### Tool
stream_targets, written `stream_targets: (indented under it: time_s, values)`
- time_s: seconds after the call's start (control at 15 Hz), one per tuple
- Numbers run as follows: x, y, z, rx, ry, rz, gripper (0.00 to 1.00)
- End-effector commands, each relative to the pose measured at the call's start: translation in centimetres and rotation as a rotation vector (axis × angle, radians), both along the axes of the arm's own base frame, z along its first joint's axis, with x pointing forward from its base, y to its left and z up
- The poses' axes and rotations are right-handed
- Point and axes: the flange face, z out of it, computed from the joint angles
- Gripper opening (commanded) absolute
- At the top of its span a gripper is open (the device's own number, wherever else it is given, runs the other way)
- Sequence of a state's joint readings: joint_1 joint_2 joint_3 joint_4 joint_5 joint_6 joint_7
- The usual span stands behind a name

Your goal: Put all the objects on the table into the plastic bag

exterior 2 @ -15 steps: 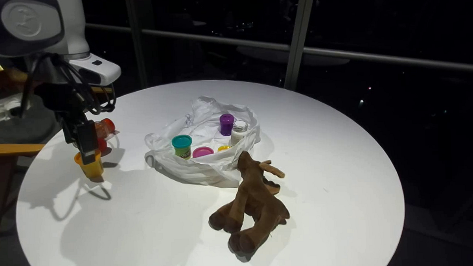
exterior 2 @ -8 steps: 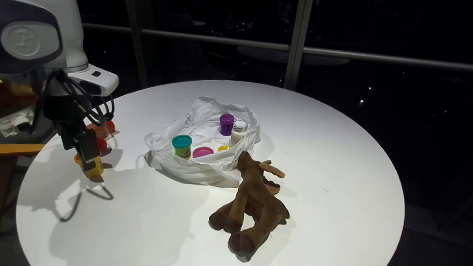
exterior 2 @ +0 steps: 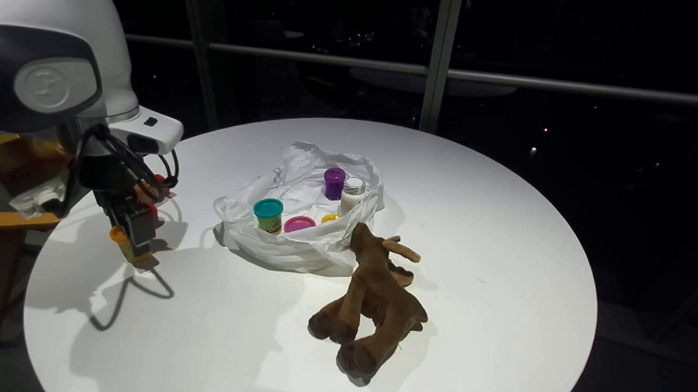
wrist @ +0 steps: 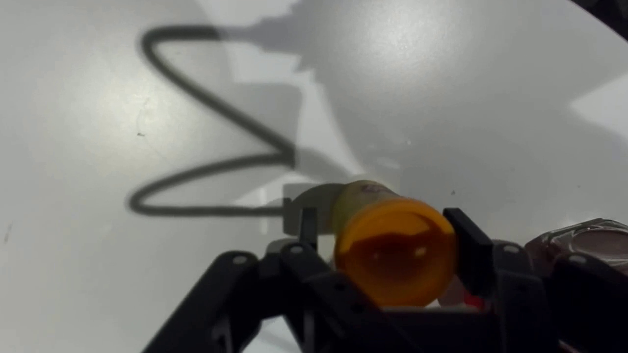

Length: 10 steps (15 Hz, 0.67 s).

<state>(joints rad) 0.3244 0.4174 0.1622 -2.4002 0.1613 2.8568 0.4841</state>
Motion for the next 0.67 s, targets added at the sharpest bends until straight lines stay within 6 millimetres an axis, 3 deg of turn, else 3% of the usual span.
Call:
stream_targets:
  time_s: [0.0, 0.13, 0.27, 0.6]
  values:
    - [0.3, -0.3, 0.6, -0.013, -0.026, 0.005, 0.31]
    - [0.7, -0.8, 1.5, -0.025, -0.044, -0.007, 0.20]
    - [1.6, -1.3, 3.0, -0.045, -0.072, -0.018, 0.21]
    - [6.5, -2.9, 9.5, -0.146, -0.223, -0.043, 0.21]
